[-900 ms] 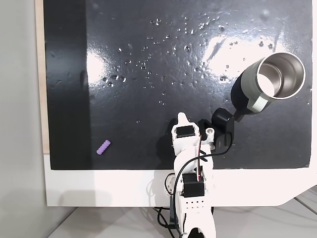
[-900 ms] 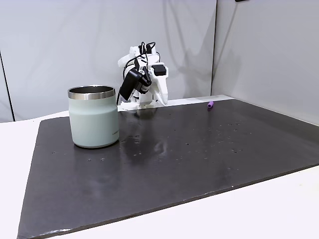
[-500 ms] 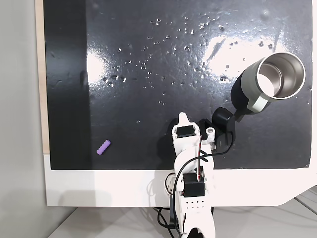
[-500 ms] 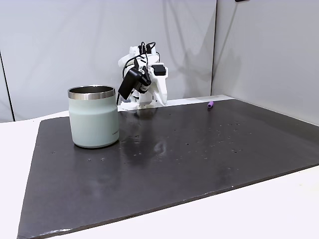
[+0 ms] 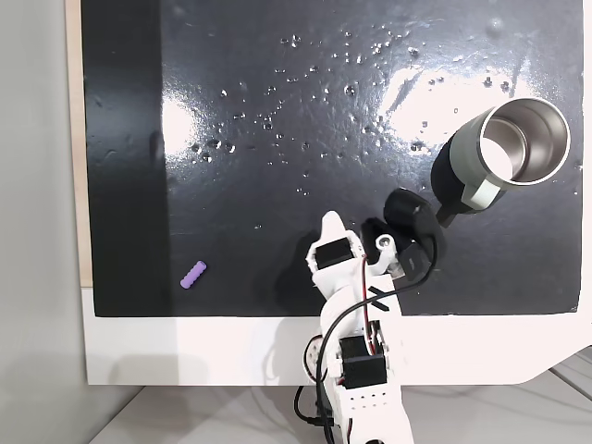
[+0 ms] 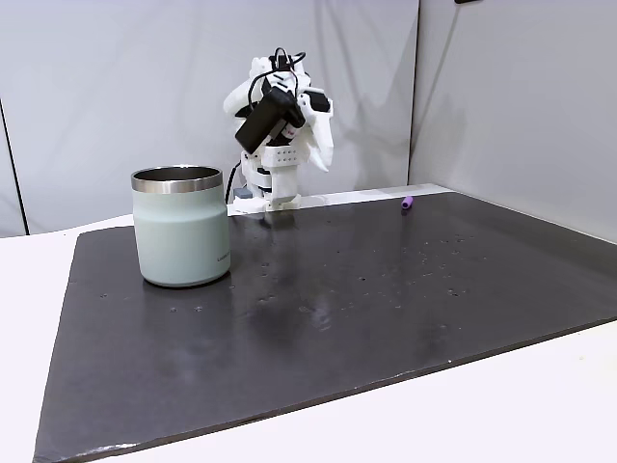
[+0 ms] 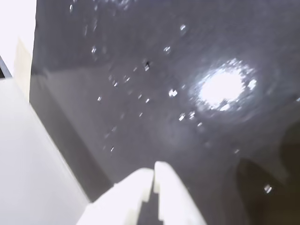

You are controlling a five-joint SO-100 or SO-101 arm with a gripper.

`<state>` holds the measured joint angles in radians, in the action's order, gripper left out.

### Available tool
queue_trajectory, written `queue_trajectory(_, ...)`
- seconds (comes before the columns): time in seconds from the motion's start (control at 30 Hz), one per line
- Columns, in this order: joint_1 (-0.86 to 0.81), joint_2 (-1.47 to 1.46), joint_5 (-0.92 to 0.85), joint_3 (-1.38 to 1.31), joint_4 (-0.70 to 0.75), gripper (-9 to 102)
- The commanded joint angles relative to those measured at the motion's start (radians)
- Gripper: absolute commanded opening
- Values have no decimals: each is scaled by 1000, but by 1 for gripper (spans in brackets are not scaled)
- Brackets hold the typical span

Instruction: Grasp a pengrip and put it in the cup.

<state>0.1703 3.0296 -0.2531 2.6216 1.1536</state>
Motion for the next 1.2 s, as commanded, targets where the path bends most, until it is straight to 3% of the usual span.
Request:
queue_trajectory(0.0,41,-187,67,-255,37,1)
queue_trajectory(0.47,403,-963,430,-1003,370,1)
queue_trajectory(0.73,581,-1244,511,-1141,417,4)
queue_trajectory(1.17,746,-1528,525,-1180,437,20)
